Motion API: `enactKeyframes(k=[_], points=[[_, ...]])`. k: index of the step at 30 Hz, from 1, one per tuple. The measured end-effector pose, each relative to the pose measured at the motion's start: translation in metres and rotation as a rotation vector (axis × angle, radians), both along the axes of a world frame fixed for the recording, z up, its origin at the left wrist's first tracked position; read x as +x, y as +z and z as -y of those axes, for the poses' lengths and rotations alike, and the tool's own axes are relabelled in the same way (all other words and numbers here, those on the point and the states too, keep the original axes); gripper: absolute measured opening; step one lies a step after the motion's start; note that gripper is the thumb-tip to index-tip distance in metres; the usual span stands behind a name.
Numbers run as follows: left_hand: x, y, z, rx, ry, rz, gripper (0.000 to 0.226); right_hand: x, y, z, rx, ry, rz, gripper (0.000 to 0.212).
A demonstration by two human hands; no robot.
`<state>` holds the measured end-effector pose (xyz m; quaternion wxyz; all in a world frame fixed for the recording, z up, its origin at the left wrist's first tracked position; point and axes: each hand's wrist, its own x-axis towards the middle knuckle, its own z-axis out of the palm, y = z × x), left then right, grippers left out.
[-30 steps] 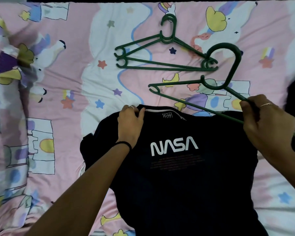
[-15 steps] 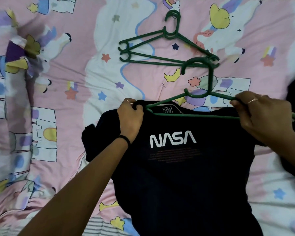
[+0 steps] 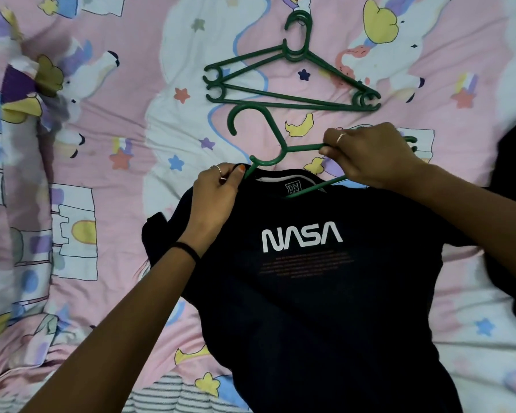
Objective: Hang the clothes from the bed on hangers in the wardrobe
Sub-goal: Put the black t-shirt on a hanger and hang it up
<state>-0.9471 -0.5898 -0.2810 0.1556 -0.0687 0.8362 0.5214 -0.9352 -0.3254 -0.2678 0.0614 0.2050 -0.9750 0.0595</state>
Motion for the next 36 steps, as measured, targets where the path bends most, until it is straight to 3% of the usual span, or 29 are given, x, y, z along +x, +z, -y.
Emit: enactKeyframes(k=[4, 8, 10, 13, 16, 19, 21, 24, 29, 33, 36], points=[[-0.011, 0.007, 0.005, 0.018, -0.017, 0.011, 0.018, -0.011, -0.011, 0.015, -0.074, 0.028, 0.078, 0.034], [-0.016, 0.009, 0.014, -0.045, -0.167, 0.015, 0.016, -0.018, -0.018, 0.033, -0.088, 0.005, 0.157, 0.045], [-0.018, 0.004, 0.017, -0.071, -0.173, 0.009, 0.008, -0.021, -0.020, 0.040, -0.095, -0.014, 0.190, 0.041], [-0.027, -0.006, 0.020, -0.069, -0.117, -0.025, 0.018, -0.025, -0.022, 0.046, -0.123, -0.046, 0.272, 0.033], [-0.033, -0.011, 0.016, -0.074, -0.098, -0.073, 0.016, -0.023, -0.024, 0.041, -0.308, -0.128, 0.244, 0.035], [-0.038, -0.013, 0.012, -0.097, -0.137, -0.093, 0.014, -0.008, -0.026, 0.024, -0.645, -0.426, 0.098, 0.025], [-0.043, -0.017, 0.011, -0.132, -0.179, -0.077, 0.013, 0.009, -0.028, 0.012, -0.713, -0.564, 0.062, 0.020], [-0.049, -0.021, 0.010, -0.228, -0.244, -0.067, 0.016, 0.036, -0.041, -0.002, -0.613, -0.587, 0.227, 0.020], [-0.063, -0.025, 0.003, -0.342, -0.338, -0.082, 0.023, 0.055, -0.067, -0.004, -0.359, -0.337, 0.477, 0.039], [-0.071, -0.030, 0.003, -0.401, -0.446, -0.045, 0.022, 0.045, -0.076, 0.001, -0.123, -0.114, 0.472, 0.058], [-0.073, -0.032, 0.002, -0.394, -0.532, -0.037, 0.026, 0.036, -0.077, 0.003, 0.009, -0.026, 0.455, 0.052]])
